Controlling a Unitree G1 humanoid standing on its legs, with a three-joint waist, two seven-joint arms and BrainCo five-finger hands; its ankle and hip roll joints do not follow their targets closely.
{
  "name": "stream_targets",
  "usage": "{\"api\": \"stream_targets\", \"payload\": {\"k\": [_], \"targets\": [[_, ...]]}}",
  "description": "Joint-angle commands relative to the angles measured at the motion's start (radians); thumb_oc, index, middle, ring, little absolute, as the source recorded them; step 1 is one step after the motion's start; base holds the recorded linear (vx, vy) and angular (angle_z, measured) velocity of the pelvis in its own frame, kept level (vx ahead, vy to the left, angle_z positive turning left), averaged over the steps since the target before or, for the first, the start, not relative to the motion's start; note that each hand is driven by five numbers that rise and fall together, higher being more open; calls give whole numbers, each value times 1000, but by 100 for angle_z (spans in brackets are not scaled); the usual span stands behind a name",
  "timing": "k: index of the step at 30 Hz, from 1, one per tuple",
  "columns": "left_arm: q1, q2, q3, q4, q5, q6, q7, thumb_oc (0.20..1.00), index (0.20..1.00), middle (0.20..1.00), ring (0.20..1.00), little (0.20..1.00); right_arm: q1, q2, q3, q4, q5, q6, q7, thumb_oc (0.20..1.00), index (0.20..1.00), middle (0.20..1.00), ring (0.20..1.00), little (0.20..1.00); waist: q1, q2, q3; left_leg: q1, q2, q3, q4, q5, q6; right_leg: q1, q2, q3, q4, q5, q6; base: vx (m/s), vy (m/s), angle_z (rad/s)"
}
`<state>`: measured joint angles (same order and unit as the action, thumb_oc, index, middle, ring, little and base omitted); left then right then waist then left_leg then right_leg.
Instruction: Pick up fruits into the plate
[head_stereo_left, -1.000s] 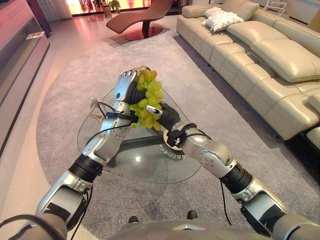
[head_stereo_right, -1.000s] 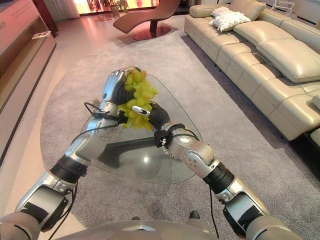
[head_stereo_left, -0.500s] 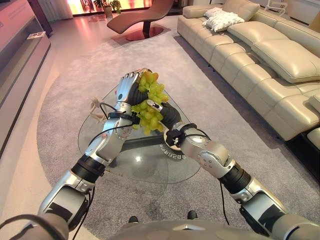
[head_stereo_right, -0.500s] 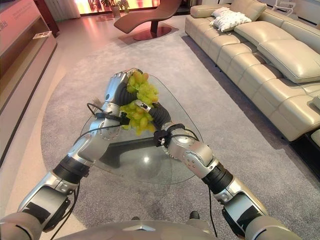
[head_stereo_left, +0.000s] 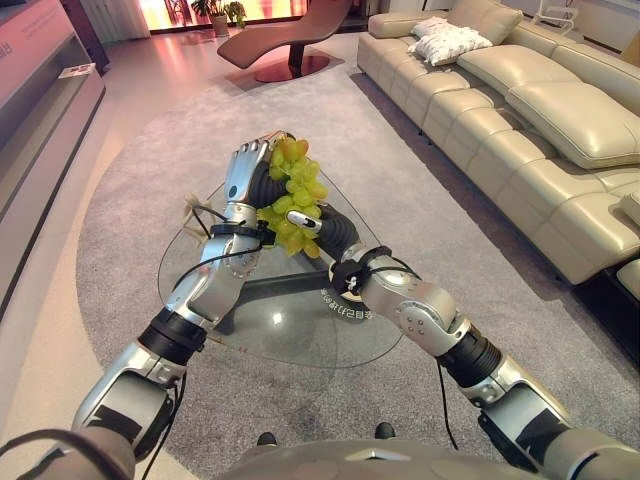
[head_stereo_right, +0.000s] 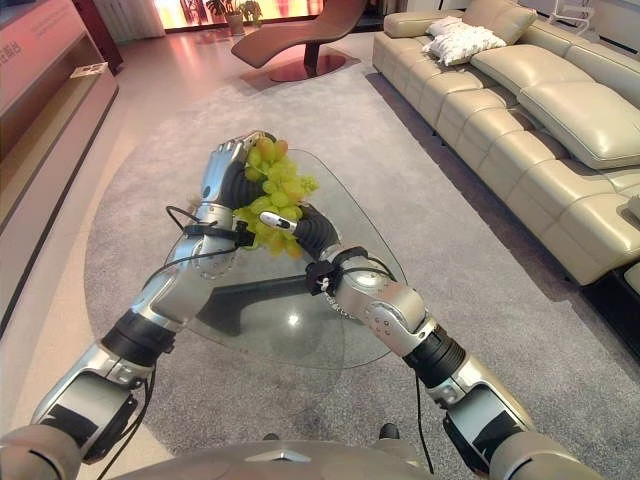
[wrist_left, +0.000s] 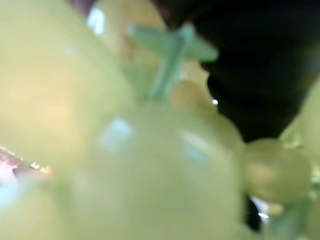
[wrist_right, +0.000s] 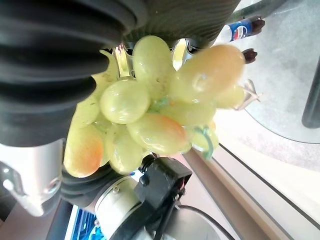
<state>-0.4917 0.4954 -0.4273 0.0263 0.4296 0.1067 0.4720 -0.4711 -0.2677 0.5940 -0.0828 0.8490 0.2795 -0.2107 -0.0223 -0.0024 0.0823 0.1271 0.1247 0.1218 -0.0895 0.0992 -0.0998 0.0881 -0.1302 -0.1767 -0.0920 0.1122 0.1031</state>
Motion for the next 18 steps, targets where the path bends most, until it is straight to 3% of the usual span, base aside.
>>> {"api": "stream_targets", "payload": {"k": [1, 18], "targets": [[-136, 46, 31, 30, -5, -32, 44, 200, 200, 200, 200, 200, -90, 80, -58, -91, 52, -40, 48, 1000, 1000, 1000, 1000, 1000, 12, -22, -4, 12, -10, -4, 25, -147, 11, 51, -18, 14, 58, -149, 25, 0, 0, 0], [-176, 2, -21, 13, 8, -46, -23, 200, 200, 200, 200, 200, -131, 119, -23, -68, -5, -32, 32, 1000, 1000, 1000, 1000, 1000, 14, -24, -3, 12, -11, -4, 30, -153, 15, 53, -19, 21, 57, -153, 22, 0, 0, 0]]}}
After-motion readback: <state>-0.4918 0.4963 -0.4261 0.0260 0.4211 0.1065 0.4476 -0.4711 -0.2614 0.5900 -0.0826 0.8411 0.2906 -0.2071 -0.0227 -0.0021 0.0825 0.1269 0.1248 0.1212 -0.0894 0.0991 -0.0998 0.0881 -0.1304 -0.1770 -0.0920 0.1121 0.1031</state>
